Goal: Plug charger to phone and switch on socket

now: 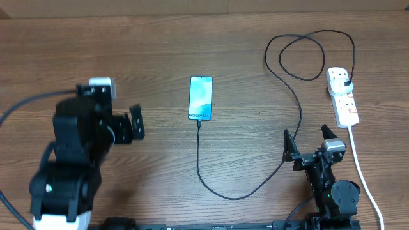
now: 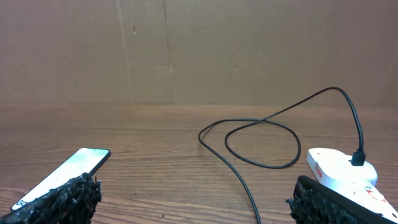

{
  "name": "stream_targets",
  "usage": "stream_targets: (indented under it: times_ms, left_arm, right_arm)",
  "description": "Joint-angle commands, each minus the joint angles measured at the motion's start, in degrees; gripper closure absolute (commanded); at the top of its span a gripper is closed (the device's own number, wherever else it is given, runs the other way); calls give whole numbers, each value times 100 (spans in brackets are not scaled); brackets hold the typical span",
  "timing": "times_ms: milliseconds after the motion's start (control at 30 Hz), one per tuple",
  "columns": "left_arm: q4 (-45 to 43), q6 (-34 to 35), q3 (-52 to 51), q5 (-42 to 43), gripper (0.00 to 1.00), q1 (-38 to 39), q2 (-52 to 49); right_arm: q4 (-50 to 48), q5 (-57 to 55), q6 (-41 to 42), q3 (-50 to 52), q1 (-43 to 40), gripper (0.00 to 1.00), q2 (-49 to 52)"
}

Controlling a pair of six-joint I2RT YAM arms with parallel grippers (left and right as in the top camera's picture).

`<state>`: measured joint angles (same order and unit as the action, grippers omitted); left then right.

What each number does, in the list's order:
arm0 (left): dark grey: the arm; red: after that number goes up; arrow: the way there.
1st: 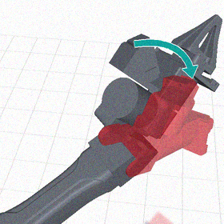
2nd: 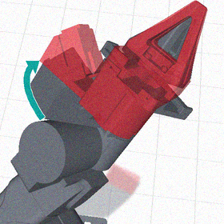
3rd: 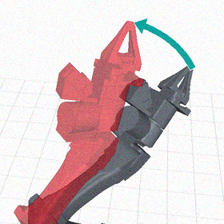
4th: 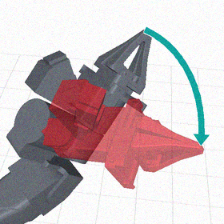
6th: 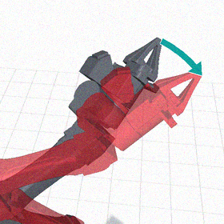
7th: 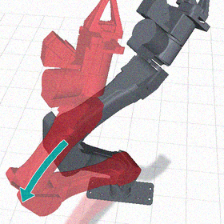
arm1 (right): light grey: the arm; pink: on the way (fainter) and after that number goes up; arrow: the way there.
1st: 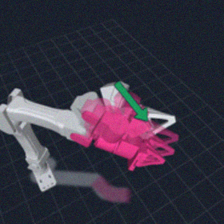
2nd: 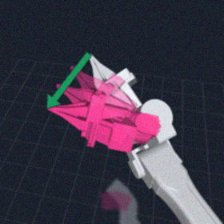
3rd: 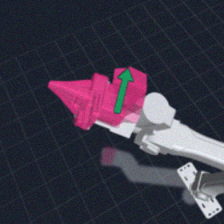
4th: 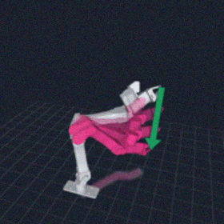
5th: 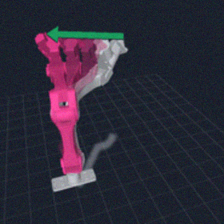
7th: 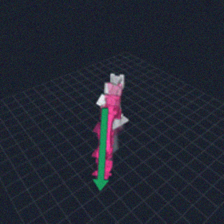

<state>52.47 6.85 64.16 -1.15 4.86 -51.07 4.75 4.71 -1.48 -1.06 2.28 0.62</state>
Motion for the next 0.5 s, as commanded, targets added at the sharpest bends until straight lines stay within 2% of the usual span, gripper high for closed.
stream_targets:
  times_ms: [0, 267, 467]
  left_arm:
    - [-24, -133, -597, -81, 0, -175, 627]
    - [-87, -129, -1541, -68, 0, -546, 2072]
    - [-90, -131, -1810, -35, 0, -549, 2297]
  right_arm:
    - [-17, 4, -31, 59, 24, 0, -46]
    - [-17, 4, -31, 59, 24, 0, -46]
    - [-17, 4, -31, 59, 24, 0, -46]
